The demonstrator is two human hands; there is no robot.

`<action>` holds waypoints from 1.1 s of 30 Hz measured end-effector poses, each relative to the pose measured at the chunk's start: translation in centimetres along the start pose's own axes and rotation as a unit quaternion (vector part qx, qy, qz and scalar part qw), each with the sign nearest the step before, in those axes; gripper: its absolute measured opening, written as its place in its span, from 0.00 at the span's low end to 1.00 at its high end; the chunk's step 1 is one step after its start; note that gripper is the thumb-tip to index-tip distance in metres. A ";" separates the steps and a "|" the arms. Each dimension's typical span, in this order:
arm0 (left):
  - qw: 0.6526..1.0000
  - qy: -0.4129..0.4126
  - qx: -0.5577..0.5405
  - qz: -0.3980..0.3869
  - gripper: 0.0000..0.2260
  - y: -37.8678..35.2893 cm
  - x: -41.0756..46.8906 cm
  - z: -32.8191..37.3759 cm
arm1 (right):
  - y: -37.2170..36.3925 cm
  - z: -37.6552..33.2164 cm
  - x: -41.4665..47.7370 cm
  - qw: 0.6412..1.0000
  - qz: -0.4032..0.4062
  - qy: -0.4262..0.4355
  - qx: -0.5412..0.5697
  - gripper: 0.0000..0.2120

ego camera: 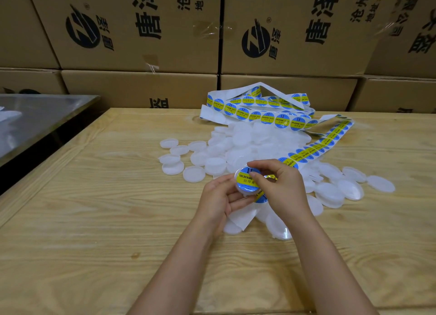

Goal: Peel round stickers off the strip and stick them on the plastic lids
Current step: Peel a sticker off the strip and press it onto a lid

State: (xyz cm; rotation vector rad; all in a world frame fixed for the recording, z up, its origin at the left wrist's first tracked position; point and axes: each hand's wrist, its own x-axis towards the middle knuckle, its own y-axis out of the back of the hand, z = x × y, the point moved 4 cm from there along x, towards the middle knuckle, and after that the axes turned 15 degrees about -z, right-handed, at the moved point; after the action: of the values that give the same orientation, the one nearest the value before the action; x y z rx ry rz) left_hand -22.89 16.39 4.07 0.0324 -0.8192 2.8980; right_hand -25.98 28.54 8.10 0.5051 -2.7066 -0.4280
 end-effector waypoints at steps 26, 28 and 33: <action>0.994 -0.086 0.026 0.069 0.12 -0.6 -0.1 -0.3 | -1.2 -0.4 -0.5 0.965 0.111 0.120 -0.205 0.15; 0.993 -0.092 0.019 0.068 0.12 -0.5 -0.2 -0.3 | -1.2 0.3 -0.3 0.988 0.080 0.063 -0.120 0.17; 0.994 -0.088 0.005 0.069 0.11 -0.3 -0.3 -0.3 | -1.6 1.0 0.0 0.999 0.030 0.010 0.011 0.15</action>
State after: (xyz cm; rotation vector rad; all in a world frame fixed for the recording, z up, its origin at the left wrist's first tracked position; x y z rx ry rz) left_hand -22.55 16.80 4.00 0.2462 -0.8663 3.0632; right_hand -25.90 27.32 6.63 0.4314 -2.7030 -0.3762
